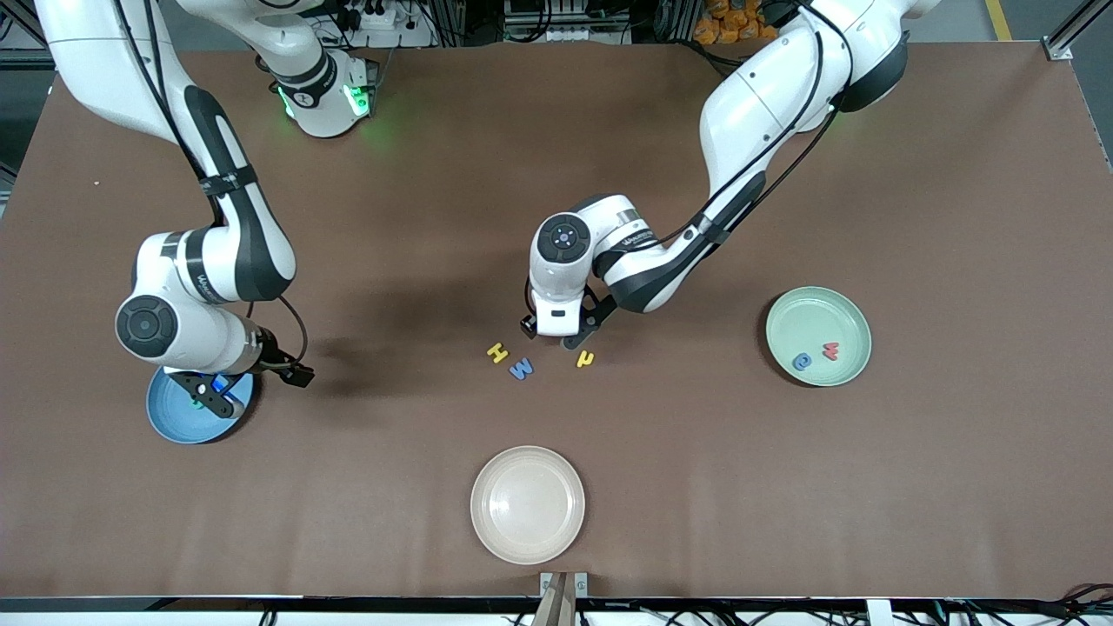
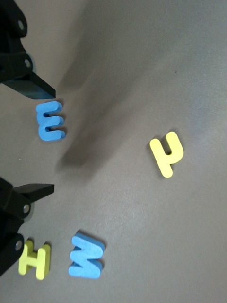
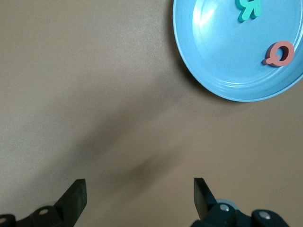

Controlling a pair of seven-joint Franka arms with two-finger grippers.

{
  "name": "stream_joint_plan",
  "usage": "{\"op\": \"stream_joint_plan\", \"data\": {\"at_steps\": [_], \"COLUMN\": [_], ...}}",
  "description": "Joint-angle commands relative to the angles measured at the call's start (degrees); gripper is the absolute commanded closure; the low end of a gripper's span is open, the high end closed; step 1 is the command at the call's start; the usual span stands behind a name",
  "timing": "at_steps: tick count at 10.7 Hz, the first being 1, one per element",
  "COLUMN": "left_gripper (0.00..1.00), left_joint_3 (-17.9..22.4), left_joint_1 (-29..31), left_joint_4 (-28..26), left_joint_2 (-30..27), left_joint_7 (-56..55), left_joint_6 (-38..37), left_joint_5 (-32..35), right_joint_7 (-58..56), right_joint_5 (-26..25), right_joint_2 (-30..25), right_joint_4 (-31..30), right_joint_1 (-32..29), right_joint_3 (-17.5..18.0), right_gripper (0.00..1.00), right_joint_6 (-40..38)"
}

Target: Sort uppercase to blue plate, lowercase to green plate

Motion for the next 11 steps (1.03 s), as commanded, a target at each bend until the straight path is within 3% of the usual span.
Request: {"op": "stream_joint_plan", "data": {"at_steps": [1,11], "left_gripper": [0.2,0.21], "left_joint_3": [3.48,3.93], "left_joint_1": [-3.1,-3.99], "left_joint_4": [1.02,-1.26], "left_joint_2": [0.69,-0.28], "left_joint_7": [-0.88,-1.15], "left_joint_6": [0.61,0.52], "left_joint_5": [-1.42,-1.07], "right_joint_7": [0.51,-0.19], "right_joint_5": [0.67,0.75], "right_joint_2": [-0.33,-0.16], "right_joint_4": [0.26,0.35], "right_joint_1": [-0.19,-0.81], "right_joint_3": [0.08,0.08], "right_gripper": [0.0,0.0], "right_joint_6": [-0.71,-0.71]}}
